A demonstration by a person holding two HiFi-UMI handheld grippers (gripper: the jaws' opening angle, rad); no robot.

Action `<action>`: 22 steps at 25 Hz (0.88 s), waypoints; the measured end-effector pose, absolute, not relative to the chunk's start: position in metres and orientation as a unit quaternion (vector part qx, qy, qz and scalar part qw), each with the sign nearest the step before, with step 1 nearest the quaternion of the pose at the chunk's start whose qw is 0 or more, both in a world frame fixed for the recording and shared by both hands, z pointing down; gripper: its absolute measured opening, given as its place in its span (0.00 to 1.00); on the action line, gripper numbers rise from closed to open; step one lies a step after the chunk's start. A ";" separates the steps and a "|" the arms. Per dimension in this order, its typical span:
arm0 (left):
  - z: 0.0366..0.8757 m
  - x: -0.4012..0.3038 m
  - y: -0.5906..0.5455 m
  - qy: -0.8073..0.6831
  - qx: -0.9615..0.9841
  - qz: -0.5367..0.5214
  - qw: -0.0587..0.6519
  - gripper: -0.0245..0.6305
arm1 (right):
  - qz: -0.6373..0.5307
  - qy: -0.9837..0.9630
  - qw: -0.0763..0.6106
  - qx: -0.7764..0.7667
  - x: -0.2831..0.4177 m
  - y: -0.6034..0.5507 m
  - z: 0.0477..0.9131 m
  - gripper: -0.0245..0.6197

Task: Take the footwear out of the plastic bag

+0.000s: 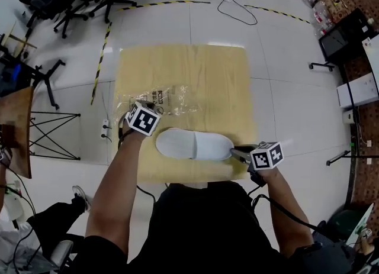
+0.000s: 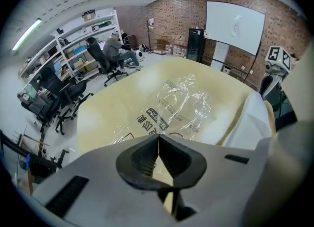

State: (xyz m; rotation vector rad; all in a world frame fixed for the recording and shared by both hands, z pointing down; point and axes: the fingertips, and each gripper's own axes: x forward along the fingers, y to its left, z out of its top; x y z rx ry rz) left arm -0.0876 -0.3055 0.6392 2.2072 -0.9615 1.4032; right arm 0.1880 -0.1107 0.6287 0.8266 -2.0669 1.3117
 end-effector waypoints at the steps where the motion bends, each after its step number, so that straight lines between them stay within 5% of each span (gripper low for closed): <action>1: 0.640 -0.073 -0.307 -0.327 0.785 0.497 0.174 0.05 | 0.489 -0.769 0.276 0.304 0.181 -0.110 0.630 0.10; 9: 0.648 -0.003 -0.300 -0.269 0.804 0.506 0.160 0.06 | 0.464 -0.773 0.308 0.304 0.148 -0.121 0.631 0.11; 13: 0.646 0.000 -0.293 -0.261 0.819 0.484 0.164 0.19 | 0.451 -0.759 0.320 0.343 0.159 -0.121 0.631 0.18; 22: 0.563 -0.036 -0.264 -0.277 0.886 0.320 0.188 0.23 | 0.398 -0.738 0.233 0.493 0.187 -0.103 0.563 0.21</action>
